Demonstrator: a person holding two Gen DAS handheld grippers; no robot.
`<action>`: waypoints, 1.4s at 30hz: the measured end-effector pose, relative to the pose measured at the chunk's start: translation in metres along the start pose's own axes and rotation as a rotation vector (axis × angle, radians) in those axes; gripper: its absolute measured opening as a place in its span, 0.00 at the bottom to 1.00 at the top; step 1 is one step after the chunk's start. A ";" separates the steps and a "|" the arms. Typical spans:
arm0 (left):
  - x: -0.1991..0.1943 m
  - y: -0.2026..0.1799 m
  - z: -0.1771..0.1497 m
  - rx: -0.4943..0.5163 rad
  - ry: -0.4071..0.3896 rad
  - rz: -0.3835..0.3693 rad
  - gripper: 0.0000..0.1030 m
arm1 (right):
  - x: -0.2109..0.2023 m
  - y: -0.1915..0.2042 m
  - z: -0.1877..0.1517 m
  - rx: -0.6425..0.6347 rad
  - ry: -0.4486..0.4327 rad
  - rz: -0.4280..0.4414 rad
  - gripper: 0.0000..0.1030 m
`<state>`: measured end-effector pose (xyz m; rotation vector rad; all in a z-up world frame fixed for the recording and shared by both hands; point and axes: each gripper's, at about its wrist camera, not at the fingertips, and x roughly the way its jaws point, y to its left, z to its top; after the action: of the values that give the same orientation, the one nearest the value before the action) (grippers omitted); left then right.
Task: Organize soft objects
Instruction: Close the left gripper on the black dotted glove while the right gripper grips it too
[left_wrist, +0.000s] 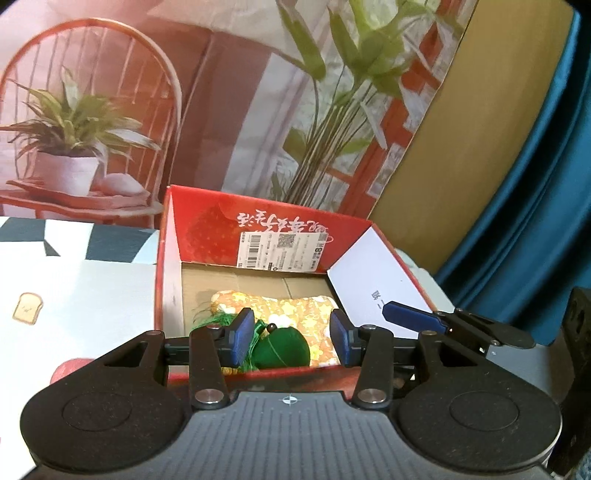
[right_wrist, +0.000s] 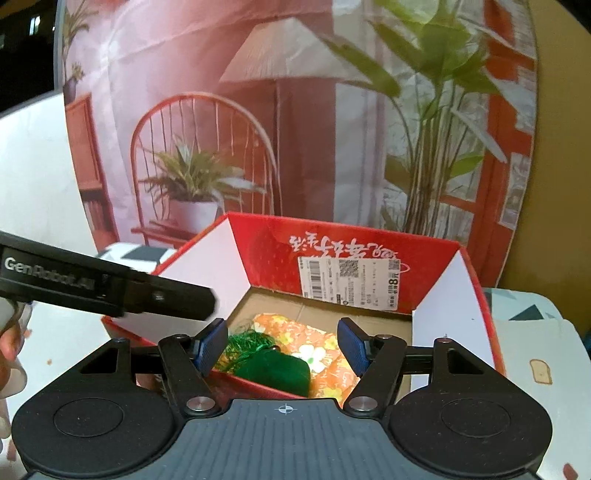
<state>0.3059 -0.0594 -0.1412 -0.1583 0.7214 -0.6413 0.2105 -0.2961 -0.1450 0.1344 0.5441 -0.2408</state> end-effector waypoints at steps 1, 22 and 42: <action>-0.006 -0.001 -0.004 0.004 -0.008 0.000 0.46 | -0.004 -0.001 0.000 0.009 -0.006 0.002 0.60; -0.041 0.001 -0.112 -0.061 0.165 -0.056 0.46 | -0.102 -0.001 -0.088 0.044 0.112 0.043 0.60; -0.035 0.005 -0.139 -0.115 0.184 0.015 0.32 | -0.121 0.020 -0.131 0.009 0.267 0.177 0.67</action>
<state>0.1973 -0.0235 -0.2275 -0.2018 0.9369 -0.6053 0.0507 -0.2293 -0.1915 0.2241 0.7918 -0.0523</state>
